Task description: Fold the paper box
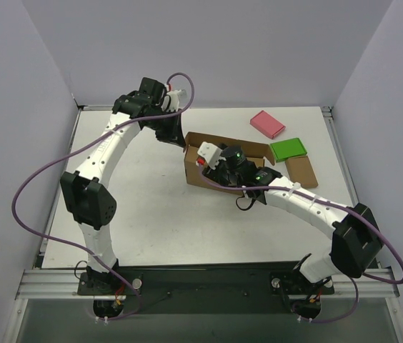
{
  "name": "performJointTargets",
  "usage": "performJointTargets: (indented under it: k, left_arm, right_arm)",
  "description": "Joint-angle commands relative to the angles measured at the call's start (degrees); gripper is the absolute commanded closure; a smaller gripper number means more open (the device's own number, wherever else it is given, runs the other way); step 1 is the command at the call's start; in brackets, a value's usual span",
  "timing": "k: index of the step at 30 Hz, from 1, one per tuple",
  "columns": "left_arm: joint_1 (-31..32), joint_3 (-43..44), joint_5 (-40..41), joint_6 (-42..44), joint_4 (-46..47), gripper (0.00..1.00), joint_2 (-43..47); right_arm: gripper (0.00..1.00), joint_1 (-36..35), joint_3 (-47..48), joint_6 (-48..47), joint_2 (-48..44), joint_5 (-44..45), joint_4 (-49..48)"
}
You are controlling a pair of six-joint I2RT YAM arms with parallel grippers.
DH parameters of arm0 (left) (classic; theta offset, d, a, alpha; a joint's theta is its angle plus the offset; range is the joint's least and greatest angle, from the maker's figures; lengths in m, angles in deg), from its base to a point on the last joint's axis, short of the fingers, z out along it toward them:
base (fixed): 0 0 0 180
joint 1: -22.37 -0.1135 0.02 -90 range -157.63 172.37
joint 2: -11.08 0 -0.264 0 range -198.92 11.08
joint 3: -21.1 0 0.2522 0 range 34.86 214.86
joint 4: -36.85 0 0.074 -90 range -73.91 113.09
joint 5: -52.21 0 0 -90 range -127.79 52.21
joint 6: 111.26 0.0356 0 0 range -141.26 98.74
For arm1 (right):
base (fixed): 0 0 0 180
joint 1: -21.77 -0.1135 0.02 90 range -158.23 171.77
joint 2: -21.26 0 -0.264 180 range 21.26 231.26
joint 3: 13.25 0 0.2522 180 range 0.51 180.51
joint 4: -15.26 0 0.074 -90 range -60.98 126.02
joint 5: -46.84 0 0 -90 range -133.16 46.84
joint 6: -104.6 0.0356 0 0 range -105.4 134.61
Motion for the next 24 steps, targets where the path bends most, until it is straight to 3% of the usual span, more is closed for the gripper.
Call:
performJointTargets:
  k: [1,14,24]
  left_arm:
    - [0.3,2.5,-8.0,-6.1,7.3,1.00,2.7]
    - [0.7,-14.0,-6.5,-6.1,15.3,1.00,8.6]
    - [0.7,-19.9,-2.4,-3.3,18.7,1.00,11.7]
  right_arm:
    - [0.45,-0.5,-2.0,1.8,2.8,-1.5,5.0]
    - [0.46,-0.5,-2.3,2.5,2.8,-0.9,5.0]
    - [0.46,-0.7,-2.7,3.0,2.3,0.2,5.1]
